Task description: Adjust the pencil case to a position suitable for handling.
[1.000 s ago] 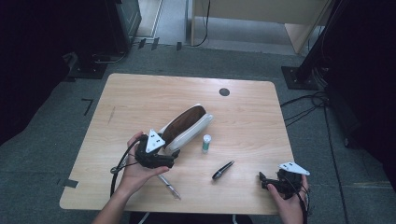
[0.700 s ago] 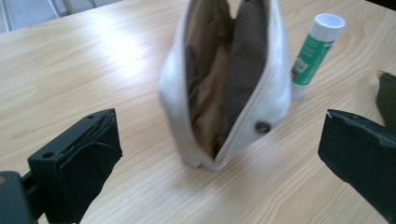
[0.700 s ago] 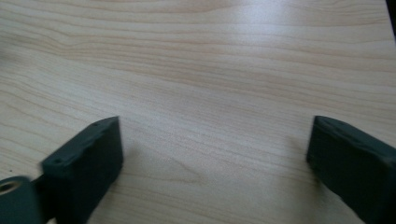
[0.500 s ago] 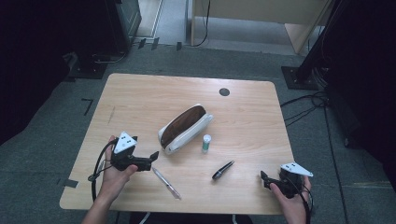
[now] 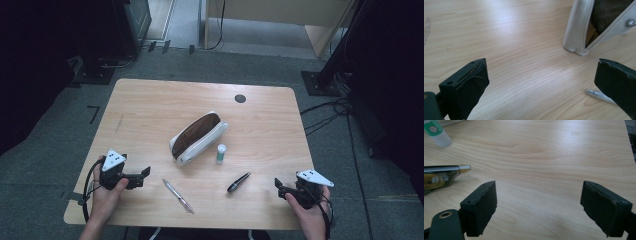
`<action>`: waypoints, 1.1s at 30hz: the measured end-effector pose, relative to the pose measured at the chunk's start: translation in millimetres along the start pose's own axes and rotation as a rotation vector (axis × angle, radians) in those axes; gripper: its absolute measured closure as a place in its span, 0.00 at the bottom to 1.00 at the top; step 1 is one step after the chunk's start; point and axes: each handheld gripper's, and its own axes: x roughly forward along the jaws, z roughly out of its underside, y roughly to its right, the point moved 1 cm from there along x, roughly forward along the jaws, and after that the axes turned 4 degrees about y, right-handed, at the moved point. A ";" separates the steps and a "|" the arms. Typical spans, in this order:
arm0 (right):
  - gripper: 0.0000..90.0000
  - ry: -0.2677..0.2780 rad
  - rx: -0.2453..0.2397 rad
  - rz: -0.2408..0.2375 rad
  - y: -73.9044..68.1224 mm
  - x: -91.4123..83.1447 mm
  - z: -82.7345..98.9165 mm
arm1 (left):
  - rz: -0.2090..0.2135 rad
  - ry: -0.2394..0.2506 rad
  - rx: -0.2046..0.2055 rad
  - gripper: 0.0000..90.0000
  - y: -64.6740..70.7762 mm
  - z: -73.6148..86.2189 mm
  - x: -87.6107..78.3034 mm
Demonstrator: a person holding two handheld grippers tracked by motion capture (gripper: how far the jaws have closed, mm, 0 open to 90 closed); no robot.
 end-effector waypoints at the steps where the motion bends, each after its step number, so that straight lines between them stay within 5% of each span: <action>1: 0.15 0.003 -0.002 -0.007 -1.6 -0.2 -1.7 | -0.007 -0.004 -0.001 0.00 -1.8 1.9 -0.8; 18: 0.16 0.053 -0.028 -0.095 -28.5 -0.5 -31.9 | -0.129 -0.092 -0.038 0.00 -24.7 34.2 0.7; 33: 0.21 0.079 -0.074 -0.197 -62.8 8.7 -66.6 | -0.180 -0.189 0.010 0.00 -20.1 39.1 10.5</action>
